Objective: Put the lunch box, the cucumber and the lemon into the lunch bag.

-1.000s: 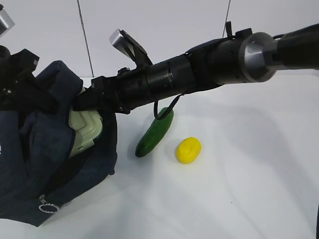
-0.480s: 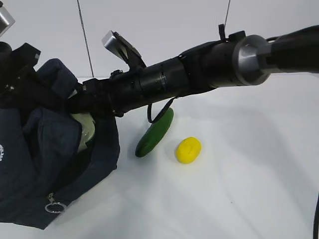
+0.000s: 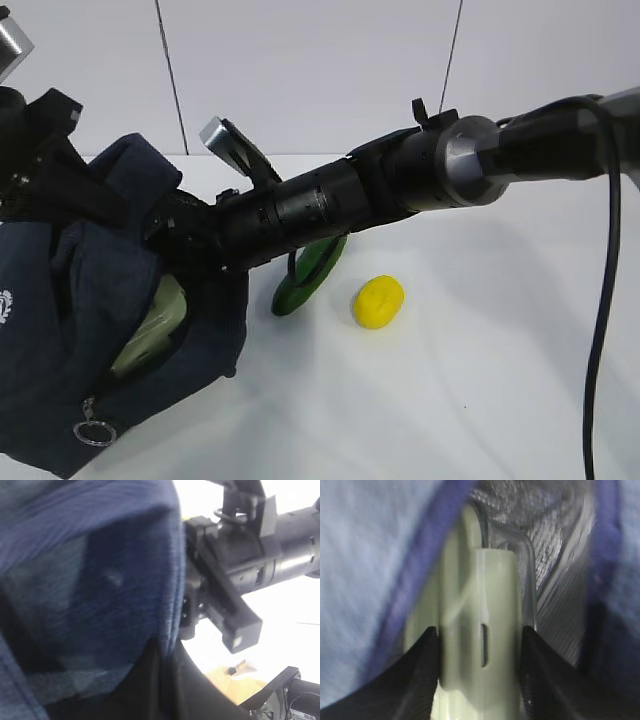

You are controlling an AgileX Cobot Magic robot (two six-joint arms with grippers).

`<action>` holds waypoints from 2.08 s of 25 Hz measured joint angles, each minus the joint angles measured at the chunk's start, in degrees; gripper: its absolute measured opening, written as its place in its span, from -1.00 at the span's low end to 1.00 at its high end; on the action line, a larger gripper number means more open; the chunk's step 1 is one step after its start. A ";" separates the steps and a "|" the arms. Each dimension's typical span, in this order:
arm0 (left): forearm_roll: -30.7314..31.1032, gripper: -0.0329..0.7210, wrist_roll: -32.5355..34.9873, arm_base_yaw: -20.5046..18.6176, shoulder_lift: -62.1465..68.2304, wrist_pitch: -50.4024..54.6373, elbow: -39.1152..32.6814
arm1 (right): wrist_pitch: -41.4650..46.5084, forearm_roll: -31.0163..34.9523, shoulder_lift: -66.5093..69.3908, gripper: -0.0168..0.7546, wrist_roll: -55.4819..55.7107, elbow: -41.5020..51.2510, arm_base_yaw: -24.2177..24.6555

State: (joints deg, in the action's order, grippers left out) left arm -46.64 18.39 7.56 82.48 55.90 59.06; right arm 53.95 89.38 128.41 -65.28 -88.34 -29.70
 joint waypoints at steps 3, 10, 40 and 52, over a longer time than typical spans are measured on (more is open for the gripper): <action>0.00 -0.93 0.11 0.00 0.00 0.00 0.00 | 0.50 0.49 0.00 -0.03 0.00 0.00 -0.09; 0.00 -0.93 0.19 0.00 0.00 0.02 0.00 | 1.09 5.97 0.00 -0.03 0.00 0.00 -0.20; 3.00 -0.93 0.23 0.00 0.08 1.46 0.00 | 1.67 0.03 0.00 0.19 -10.00 -0.34 -0.20; 6.09 -0.93 0.23 0.00 0.08 1.14 0.00 | 10.75 -14.71 -0.33 0.21 -5.49 -5.13 0.67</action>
State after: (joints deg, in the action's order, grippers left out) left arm -40.55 18.61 7.56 82.56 57.04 59.06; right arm 64.69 74.67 128.09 -70.77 -93.47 -29.03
